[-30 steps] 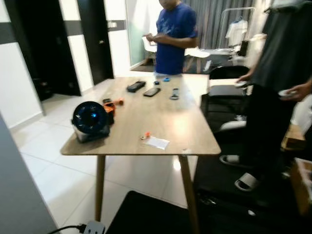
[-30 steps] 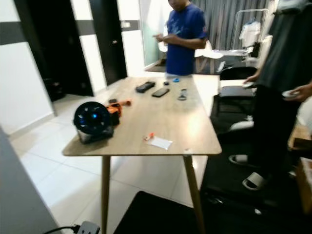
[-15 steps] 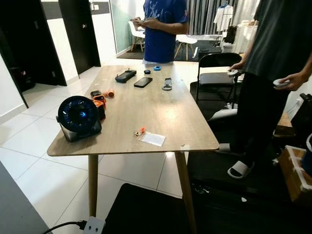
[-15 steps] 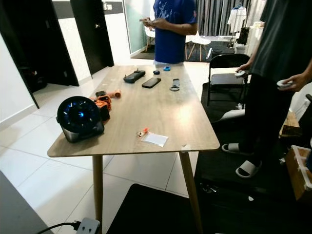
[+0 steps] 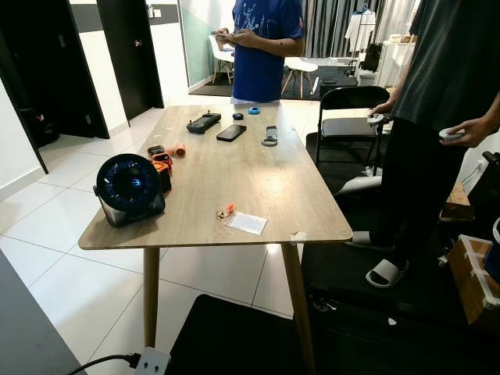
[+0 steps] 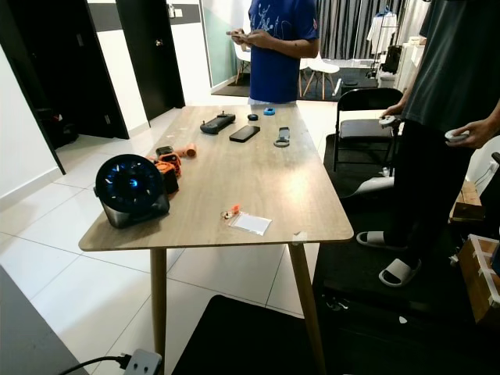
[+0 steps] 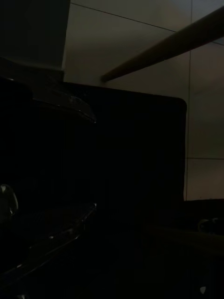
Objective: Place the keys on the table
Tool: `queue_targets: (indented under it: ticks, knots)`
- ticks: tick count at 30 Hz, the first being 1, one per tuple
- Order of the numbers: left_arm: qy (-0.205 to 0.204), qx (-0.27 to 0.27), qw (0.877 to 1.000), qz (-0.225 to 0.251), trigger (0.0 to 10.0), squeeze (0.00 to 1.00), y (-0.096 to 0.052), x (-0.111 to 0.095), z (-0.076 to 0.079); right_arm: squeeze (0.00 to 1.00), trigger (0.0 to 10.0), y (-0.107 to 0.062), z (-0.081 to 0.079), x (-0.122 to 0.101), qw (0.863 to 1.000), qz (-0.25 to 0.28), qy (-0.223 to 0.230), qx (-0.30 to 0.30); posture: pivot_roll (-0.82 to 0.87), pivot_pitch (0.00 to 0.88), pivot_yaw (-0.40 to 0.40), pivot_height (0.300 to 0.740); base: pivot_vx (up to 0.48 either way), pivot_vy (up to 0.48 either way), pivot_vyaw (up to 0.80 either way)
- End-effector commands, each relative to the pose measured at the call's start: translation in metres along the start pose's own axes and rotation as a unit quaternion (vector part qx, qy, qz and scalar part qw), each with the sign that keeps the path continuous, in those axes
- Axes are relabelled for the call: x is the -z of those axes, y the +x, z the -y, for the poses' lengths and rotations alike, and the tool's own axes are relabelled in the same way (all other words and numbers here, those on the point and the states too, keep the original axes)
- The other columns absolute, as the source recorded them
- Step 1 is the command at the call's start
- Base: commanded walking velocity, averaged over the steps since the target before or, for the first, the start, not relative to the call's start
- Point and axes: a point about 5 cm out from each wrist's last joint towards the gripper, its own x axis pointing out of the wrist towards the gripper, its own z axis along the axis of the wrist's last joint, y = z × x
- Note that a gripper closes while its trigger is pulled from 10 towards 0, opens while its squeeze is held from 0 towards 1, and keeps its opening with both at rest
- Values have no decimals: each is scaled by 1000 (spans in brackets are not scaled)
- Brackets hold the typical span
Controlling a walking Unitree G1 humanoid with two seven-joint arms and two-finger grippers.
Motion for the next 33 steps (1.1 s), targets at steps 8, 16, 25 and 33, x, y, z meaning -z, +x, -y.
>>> queue_targets:
  ticks: [8, 16, 25, 33]
  knots:
    - [32, 15, 999, -3, 10000, 0, 2, -8, -10, 0, 10000, -4, -6, 12, 999, -21, 28, 8, 71, 37, 98, 740, 0, 0, 0]
    - [25, 2, 1000, 0, 10000, 0, 0, -5, -10, 0, 10000, -3, -6, 11, 1000, -24, 11, -5, 78, 34, 52, 740, 0, 0, 0]
    - [-11, -25, 1000, 2, 10000, 0, -6, 9, 2, 0, 10000, 5, 4, -7, 999, -15, -33, -24, 97, 21, -78, 740, 0, 0, 0]
    - [-31, -46, 998, 9, 10000, 0, -11, 15, 7, 0, 10000, 10, 0, -18, 997, -12, -63, -50, 114, 21, -124, 740, 0, 0, 0]
